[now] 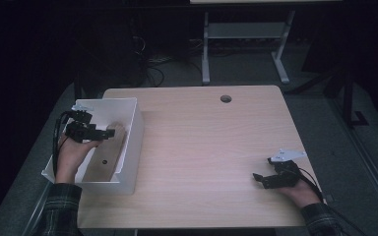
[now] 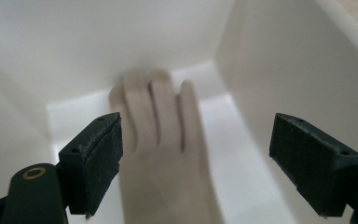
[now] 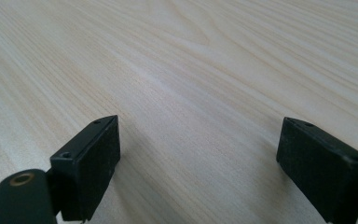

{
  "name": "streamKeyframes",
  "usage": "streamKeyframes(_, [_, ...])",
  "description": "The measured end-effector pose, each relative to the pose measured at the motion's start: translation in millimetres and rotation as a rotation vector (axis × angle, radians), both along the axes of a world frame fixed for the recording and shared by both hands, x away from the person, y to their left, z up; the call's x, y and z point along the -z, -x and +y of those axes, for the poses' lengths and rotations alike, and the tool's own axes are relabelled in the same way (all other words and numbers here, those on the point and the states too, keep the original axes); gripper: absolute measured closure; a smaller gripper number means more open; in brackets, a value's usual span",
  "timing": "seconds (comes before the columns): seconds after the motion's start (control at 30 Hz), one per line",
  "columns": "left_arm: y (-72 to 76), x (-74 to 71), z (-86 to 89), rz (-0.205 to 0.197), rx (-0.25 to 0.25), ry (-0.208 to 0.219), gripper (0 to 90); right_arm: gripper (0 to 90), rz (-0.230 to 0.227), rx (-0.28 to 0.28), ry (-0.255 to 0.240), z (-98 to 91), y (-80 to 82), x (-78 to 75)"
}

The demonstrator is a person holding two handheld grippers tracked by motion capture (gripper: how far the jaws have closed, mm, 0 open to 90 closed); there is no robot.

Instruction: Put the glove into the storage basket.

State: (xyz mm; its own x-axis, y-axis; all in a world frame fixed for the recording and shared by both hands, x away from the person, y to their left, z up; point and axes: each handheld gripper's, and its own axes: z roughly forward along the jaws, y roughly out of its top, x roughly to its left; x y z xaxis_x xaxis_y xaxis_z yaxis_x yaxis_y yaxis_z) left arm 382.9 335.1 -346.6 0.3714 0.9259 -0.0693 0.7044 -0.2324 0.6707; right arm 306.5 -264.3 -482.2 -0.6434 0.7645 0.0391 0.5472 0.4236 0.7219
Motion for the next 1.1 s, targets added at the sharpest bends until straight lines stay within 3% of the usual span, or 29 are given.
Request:
streamKeyframes(0.47, [1.0, -42.7, -41.1, -0.044, 0.138, 0.052, 16.9, 12.7, 0.000, -0.006, -0.001, 0.0, 0.6, 0.0])
streamKeyframes(0.73, [7.5, -53.4, -72.0, -0.082, 0.221, 0.072, 16.9, 12.2, -0.002, -0.012, -0.001, 0.7, -1.0, 0.2])
streamKeyframes(1.1, [11.4, -55.4, -106.1, -0.095, 0.297, 0.097, 16.9, 12.2, -0.002, -0.012, 0.000, 0.7, -1.0, 0.1])
